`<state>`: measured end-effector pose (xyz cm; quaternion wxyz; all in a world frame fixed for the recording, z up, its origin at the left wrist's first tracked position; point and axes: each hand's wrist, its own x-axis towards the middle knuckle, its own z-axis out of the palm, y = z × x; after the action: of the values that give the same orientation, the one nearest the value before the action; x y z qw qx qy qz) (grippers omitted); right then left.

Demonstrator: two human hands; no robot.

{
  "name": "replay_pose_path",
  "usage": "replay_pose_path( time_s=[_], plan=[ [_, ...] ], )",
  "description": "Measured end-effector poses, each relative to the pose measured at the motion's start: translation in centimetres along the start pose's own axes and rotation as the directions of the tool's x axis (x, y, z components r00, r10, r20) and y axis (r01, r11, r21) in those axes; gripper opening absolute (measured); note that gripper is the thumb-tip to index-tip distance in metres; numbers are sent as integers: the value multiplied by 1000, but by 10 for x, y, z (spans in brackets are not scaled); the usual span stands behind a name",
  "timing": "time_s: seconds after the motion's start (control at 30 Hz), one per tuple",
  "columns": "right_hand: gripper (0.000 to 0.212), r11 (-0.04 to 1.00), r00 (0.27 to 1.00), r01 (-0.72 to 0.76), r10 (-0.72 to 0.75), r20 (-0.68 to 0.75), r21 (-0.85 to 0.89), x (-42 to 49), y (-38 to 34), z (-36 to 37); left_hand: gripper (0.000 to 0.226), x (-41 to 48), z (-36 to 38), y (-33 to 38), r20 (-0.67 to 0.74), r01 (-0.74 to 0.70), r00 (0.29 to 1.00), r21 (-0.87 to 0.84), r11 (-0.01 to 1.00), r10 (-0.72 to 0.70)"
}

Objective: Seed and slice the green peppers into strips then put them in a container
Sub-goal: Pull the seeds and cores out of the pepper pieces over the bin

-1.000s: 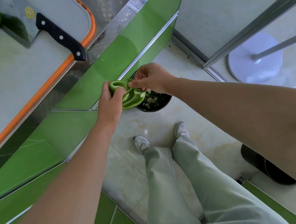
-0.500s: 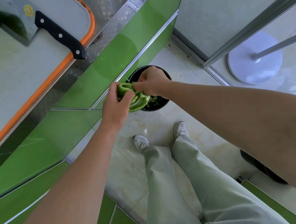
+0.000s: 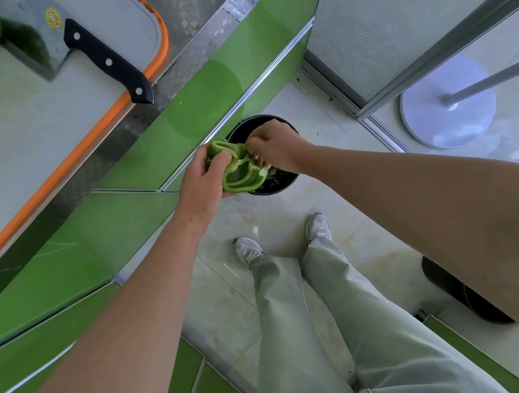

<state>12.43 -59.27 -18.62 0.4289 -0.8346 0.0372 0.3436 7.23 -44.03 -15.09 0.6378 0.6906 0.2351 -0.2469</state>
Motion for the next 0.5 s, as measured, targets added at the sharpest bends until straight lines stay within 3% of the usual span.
replay_pose_path(
  time_s=[0.1, 0.23, 0.37, 0.5],
  plan=[
    [34, 971, 997, -71, 64, 36, 230, 0, 7, -8, 15, 2, -2, 1, -31, 10, 999, -37, 999, -11],
    [19, 945, 981, -118, 64, 183, 304, 1, 7, -8, 11, 3, -4, 2, -8, -8, 1000, -33, 999, 8],
    [20, 936, 974, -142, 73, 215, 323, 5, 7, -3, 12, 2, -4, 2, 46, -28, 999, -28, 999, 29],
    [17, 871, 935, -259, 118, 334, 417, 8, 4, -7, 13, 1, -8, 1, 50, -22, 998, -31, 999, 24]
  ],
)
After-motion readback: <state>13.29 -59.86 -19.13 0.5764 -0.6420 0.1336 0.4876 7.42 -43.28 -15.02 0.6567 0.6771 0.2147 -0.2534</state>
